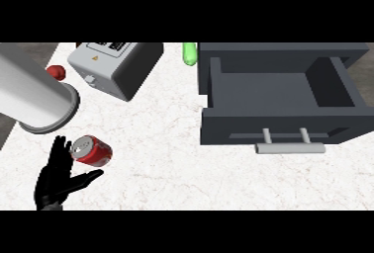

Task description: Pick up the can, place it into the drawer and close the drawer

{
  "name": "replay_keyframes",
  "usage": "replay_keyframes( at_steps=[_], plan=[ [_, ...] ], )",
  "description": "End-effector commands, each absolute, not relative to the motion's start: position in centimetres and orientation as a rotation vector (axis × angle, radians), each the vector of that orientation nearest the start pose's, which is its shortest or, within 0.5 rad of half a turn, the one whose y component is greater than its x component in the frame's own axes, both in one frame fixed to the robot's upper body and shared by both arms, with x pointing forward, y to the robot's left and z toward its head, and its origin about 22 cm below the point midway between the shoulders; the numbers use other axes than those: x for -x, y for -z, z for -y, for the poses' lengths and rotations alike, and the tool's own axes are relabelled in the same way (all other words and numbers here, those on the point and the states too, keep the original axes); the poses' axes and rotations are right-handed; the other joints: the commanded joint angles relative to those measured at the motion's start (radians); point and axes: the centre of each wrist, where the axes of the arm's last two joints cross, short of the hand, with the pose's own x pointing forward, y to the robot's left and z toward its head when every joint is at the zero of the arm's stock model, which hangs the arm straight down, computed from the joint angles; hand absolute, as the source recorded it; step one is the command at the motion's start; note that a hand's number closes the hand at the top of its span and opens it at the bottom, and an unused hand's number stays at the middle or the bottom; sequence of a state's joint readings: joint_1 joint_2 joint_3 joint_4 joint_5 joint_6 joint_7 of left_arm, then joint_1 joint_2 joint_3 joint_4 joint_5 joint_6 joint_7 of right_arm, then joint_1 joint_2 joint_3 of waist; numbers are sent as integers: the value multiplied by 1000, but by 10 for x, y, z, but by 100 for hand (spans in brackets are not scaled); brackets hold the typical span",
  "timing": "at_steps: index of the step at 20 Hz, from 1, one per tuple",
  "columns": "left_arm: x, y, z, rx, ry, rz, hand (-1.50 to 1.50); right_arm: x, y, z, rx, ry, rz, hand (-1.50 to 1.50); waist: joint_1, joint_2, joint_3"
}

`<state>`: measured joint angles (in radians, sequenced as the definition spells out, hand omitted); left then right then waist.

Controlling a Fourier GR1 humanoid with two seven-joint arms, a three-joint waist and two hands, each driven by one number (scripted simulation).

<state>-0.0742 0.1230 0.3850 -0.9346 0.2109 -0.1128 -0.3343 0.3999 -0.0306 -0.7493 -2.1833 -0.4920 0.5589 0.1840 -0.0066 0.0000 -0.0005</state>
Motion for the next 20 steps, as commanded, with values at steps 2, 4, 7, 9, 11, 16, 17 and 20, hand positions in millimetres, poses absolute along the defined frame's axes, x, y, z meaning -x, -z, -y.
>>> replay_keyframes(
  at_steps=[2,4,7,9,11,16,17,20],
  plan=[
    [-216,134,-332,-87,-444,1385,-150,-50,-113,382,203,85,1762,-150,-6,0,0],
    [-215,132,-328,-87,-432,1393,-150,-61,-110,381,196,98,1781,-150,0,0,0],
    [-246,125,-308,-52,-479,1397,-150,-58,-108,370,179,81,1765,-150,-6,0,0],
    [-241,137,-327,-44,-501,1384,-150,-68,-105,393,159,91,1774,-150,-6,2,-1],
    [-238,129,-326,4,-493,1418,150,-57,-111,376,193,75,1759,-150,-1,0,0],
    [-261,114,-326,127,-441,1407,150,-64,-115,378,179,120,1772,-150,1,0,0],
    [-255,121,-321,115,-438,1449,150,-47,-124,374,165,102,1767,-150,-4,-1,0],
    [-268,104,-305,153,-411,1500,150,-61,-103,375,157,125,1769,-150,1,-1,1]
  ],
)
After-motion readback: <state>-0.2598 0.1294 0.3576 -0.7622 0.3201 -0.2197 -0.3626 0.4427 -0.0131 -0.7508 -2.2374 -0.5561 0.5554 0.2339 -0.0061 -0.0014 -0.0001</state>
